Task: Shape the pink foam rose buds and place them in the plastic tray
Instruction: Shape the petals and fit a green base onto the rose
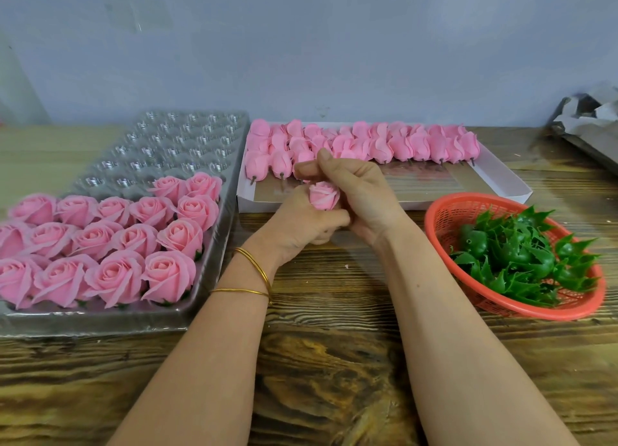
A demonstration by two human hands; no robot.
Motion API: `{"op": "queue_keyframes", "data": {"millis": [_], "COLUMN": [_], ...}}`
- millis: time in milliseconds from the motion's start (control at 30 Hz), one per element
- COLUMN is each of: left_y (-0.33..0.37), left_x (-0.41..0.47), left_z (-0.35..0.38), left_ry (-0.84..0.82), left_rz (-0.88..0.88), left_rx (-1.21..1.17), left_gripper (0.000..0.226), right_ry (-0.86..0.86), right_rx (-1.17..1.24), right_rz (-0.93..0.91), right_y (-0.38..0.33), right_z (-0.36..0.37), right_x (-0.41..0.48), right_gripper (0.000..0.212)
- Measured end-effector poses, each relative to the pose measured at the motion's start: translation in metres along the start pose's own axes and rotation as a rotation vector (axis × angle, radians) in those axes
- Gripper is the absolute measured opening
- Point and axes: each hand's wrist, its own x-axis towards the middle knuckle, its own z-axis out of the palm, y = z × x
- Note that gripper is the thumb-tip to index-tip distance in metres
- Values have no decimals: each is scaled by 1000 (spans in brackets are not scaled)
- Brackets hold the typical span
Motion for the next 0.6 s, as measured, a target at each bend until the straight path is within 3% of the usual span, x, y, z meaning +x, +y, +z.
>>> {"op": "queue_keyframes", "data": {"millis": [200,467,600], "left_y": [-2,-1,2], "left_x": [0,-1,-4], "left_z": [-2,-1,0], "left_ry": [-24,18,19], "left_rz": [-66,-132,-124], "left_rx": [-3,39,54], "left_gripper": [36,37,33], "right_ry": [-32,-91,-113], "right_rx": [-118,-128,-177], "right_rz": [12,28,25], "right_y": [3,2,3], "right_z": [6,8,7], "right_x": [-3,-5,-6], "right_gripper": [25,11,14]}}
